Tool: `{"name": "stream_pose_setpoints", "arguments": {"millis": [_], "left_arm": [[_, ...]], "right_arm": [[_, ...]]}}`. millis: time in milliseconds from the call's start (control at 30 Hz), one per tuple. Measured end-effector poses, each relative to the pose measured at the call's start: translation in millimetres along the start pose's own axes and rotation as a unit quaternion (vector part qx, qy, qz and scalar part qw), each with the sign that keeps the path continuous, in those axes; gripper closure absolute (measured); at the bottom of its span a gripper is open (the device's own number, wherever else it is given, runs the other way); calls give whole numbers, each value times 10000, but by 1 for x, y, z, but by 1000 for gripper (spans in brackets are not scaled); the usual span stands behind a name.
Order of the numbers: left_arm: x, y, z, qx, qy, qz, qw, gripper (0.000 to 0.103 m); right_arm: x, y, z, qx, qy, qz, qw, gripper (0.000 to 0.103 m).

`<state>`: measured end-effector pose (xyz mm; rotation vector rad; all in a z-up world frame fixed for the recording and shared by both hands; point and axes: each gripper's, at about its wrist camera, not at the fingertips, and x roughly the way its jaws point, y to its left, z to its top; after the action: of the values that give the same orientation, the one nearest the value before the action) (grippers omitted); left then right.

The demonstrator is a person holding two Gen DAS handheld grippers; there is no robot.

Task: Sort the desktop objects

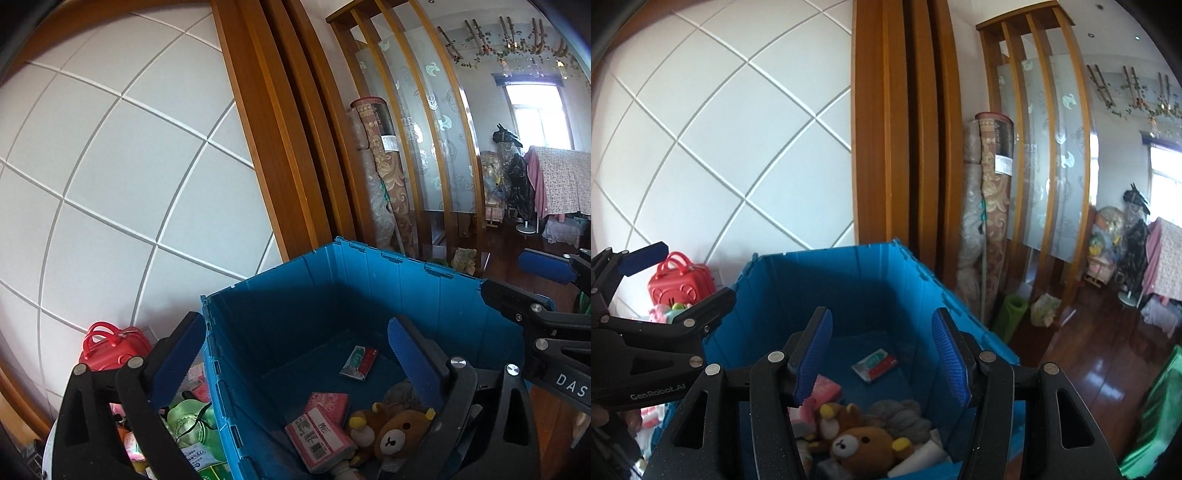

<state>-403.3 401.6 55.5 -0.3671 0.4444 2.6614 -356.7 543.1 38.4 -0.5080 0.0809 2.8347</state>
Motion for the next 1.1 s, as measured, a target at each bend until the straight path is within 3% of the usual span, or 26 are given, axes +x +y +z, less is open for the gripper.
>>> {"name": "stream_pose_setpoints", "arguments": {"millis": [1100], "left_arm": [[-40, 27, -13, -290, -272, 435, 9983, 2]], "right_arm": [[-11, 31, -8, -186, -66, 432, 9989, 40]]}}
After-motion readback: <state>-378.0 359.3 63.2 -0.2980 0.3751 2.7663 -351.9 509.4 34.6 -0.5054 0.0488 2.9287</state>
